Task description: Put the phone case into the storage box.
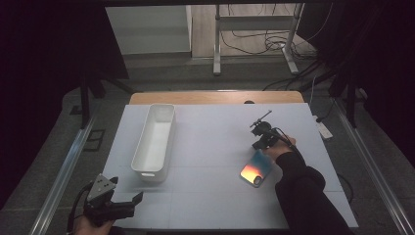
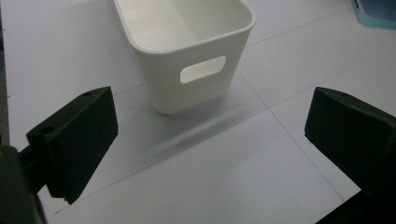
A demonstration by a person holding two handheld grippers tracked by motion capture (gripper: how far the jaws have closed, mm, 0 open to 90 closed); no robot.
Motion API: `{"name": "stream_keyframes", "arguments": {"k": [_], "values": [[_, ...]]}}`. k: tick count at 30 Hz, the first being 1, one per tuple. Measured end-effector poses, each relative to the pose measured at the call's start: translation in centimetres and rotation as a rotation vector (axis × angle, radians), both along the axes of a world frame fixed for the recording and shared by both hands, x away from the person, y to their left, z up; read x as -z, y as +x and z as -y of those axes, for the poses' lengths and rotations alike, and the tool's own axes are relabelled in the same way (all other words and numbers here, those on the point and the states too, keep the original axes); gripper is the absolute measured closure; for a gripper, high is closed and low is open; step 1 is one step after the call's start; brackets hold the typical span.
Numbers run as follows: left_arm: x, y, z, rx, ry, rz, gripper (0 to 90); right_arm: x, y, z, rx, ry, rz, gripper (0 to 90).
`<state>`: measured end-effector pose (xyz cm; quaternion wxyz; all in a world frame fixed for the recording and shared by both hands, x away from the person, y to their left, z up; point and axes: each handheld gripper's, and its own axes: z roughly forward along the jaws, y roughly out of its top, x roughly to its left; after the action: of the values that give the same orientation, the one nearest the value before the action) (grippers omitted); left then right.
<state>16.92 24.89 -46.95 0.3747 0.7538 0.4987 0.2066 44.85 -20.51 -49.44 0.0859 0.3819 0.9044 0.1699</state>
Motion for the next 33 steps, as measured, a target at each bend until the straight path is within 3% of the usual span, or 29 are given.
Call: {"name": "stream_keyframes", "arguments": {"k": [7, 12, 33], "values": [[0.0, 0.0, 0.0, 0.0, 0.002, 0.0, 3.5, -0.1, -0.2, 1.6, 0.023, -0.008, -0.008, 89.2], [0.0, 0.0, 0.1, 0.001, 0.004, -0.001, 3.6, -0.1, -0.8, 3.0, 0.037, 0.012, -0.016, 89.2], [0.0, 0.1, 0.1, 0.0, 0.009, -0.004, 3.7, -0.4, -2.8, 6.3, 0.054, 0.018, -0.044, 89.2]]}}
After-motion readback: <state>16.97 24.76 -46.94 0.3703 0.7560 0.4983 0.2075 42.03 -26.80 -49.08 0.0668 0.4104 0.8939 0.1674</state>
